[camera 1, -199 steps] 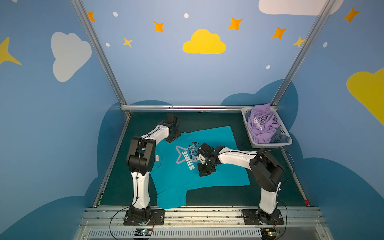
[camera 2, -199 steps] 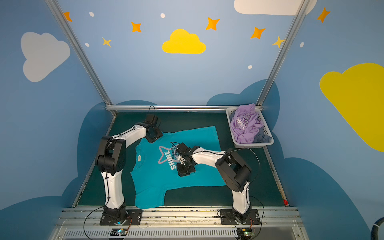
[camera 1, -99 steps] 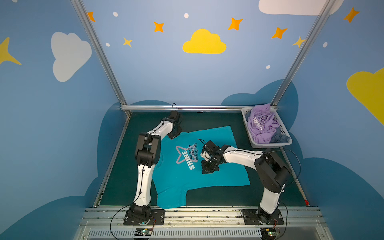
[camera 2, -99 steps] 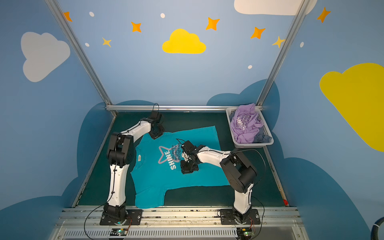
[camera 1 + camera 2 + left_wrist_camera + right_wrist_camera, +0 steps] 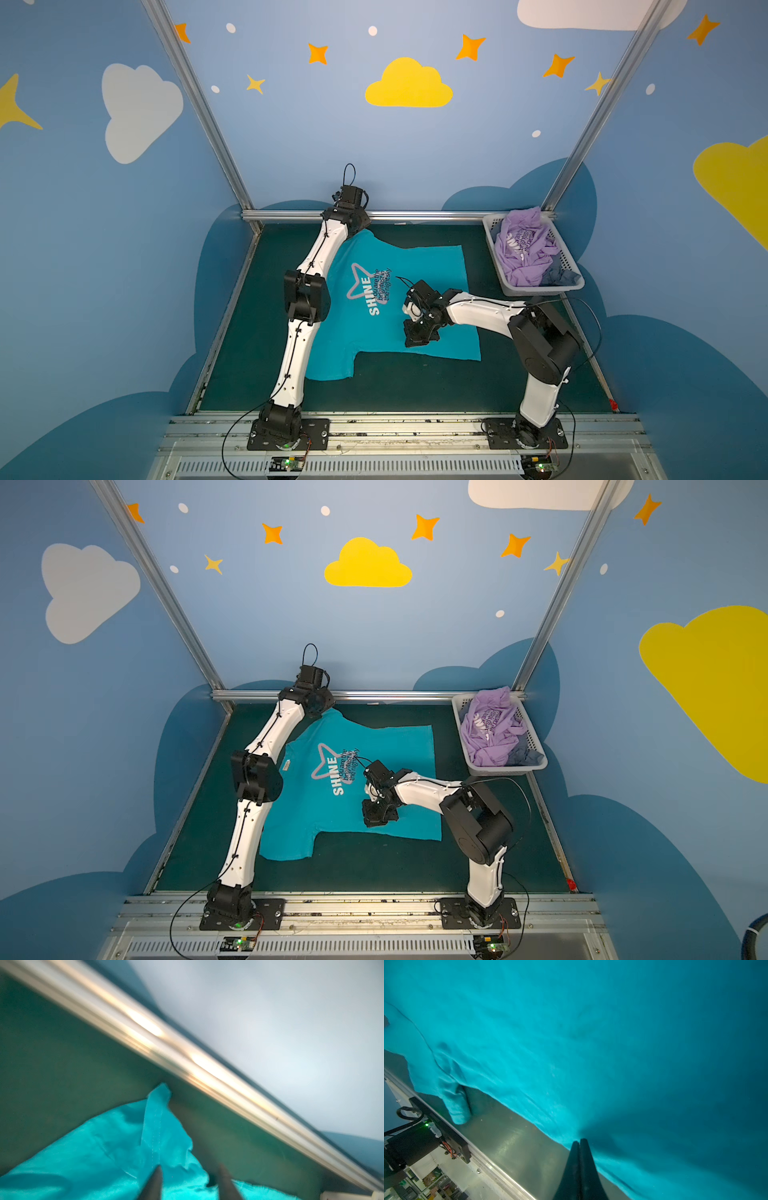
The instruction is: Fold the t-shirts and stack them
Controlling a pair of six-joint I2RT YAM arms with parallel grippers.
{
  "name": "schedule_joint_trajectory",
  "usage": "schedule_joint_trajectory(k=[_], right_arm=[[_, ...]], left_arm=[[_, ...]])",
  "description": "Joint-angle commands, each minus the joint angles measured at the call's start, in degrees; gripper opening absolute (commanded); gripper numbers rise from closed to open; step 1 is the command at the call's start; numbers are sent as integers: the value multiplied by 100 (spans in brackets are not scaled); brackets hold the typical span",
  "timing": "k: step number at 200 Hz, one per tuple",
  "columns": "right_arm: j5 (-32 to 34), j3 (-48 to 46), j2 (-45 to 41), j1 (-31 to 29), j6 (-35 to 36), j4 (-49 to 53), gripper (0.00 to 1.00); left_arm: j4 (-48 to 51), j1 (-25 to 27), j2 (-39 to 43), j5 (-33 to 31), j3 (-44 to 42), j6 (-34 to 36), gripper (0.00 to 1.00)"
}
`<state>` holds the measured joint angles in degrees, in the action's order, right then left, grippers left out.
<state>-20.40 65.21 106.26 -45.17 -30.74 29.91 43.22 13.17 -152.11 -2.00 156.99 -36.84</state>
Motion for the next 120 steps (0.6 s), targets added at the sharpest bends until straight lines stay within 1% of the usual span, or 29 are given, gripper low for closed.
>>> schedule_joint_trajectory(k=[1, 11, 21, 29, 38, 52, 67, 80, 95, 120], right_arm=[[72, 27, 73, 78, 95, 172, 0], [80, 27, 40, 98, 86, 172, 0], [80, 23, 2, 125, 77, 180, 0], [72, 27, -15, 148, 77, 182, 0], [103, 52, -56, 196, 77, 213, 0], [208, 83, -137, 256, 86, 255, 0], [399, 144, -182, 329, 86, 348, 0], [596, 279, -101, 383, 73, 538, 0], [734, 337, 29, 445, 42, 674, 0], [789, 79, 80, 496, -91, 632, 0]], left_arm=[[593, -111, -712, -33, 1041, 33, 69], [572, -155, -639, 48, 1064, -55, 70], [490, -165, -331, 15, 717, -16, 70], [354, -157, 0, -18, 191, 69, 69], [173, -148, 434, -21, -470, 198, 65], [6, -121, 1048, -157, -1474, 362, 52], [22, -126, 1551, -337, -2378, 371, 32], [87, -130, 1845, -458, -3047, 338, 23], [65, -139, 2107, -608, -3792, 249, 19], [-427, -178, 2465, -613, -5014, 47, 19]])
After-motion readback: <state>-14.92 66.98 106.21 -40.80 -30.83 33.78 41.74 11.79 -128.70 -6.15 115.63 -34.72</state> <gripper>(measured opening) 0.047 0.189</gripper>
